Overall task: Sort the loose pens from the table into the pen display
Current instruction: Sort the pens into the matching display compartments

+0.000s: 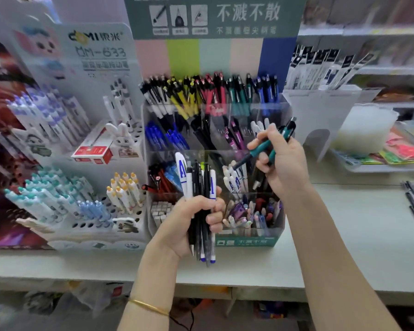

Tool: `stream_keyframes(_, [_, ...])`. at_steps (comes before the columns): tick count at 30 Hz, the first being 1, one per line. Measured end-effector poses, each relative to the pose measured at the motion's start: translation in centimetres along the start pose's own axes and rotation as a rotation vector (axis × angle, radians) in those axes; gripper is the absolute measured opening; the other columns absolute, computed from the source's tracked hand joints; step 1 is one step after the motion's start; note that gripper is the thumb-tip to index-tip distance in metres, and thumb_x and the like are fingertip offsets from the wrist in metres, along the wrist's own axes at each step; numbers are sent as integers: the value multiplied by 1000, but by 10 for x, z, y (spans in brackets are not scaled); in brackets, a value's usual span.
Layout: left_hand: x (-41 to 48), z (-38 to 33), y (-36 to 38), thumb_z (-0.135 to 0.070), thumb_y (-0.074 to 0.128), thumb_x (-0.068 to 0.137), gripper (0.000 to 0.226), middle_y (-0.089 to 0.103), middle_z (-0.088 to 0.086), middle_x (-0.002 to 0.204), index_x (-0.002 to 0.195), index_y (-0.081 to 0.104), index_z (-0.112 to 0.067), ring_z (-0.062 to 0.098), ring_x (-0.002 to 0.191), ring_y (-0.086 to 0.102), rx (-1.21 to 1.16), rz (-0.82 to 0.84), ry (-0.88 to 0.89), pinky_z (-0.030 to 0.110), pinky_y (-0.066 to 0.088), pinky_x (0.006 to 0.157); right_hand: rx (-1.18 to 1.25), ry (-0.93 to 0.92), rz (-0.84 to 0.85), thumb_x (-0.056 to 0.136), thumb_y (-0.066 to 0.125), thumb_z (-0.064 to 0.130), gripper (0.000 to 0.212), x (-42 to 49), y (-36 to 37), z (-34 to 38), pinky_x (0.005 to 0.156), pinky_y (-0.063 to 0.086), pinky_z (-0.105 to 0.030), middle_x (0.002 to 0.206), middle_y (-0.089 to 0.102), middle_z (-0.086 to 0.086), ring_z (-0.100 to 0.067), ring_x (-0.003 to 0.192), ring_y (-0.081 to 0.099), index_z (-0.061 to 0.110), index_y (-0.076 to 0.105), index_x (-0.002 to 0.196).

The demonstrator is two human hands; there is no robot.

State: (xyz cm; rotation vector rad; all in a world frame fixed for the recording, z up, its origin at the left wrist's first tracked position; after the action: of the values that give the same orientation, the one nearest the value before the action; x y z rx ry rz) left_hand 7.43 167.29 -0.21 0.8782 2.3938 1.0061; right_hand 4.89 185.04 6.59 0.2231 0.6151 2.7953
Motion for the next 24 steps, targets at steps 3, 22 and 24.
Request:
stream_keyframes(3, [17, -16, 10, -6, 62, 69, 27, 42, -1, 65, 88, 43, -10, 10, 52, 38, 150, -79, 55, 23, 36, 50, -190, -132, -57, 98, 49, 31, 32, 14, 4, 13, 65, 50, -21, 81, 71, -4, -8, 64, 60, 13, 63, 76])
stream_keyframes(22, [107, -81, 54, 0, 56, 79, 14, 46, 8, 76, 85, 45, -8, 15, 55, 42, 385, -154, 412, 27, 40, 51, -1229, -548, 1, 90, 63, 28, 27, 127, 48, 65, 66, 38, -32, 81, 56, -7, -25, 77, 52, 11, 47, 76])
stream_keyframes(24, [109, -85, 51, -1, 56, 78, 13, 49, 8, 77, 83, 46, -8, 15, 54, 42, 385, -141, 402, 27, 40, 51, -1354, -436, 24, 89, 66, 27, 24, 131, 53, 61, 74, 46, -38, 95, 63, -12, -31, 90, 57, 9, 49, 90])
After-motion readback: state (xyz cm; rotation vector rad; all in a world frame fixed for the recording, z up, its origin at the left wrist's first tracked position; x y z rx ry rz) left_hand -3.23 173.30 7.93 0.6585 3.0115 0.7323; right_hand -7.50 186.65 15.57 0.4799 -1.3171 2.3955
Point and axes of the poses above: each hand's wrist, its own x-axis towards the middle knuckle, its own y-axis out of the palm, z = x × y, the point moved 3 cm from there along x, towards the middle knuckle
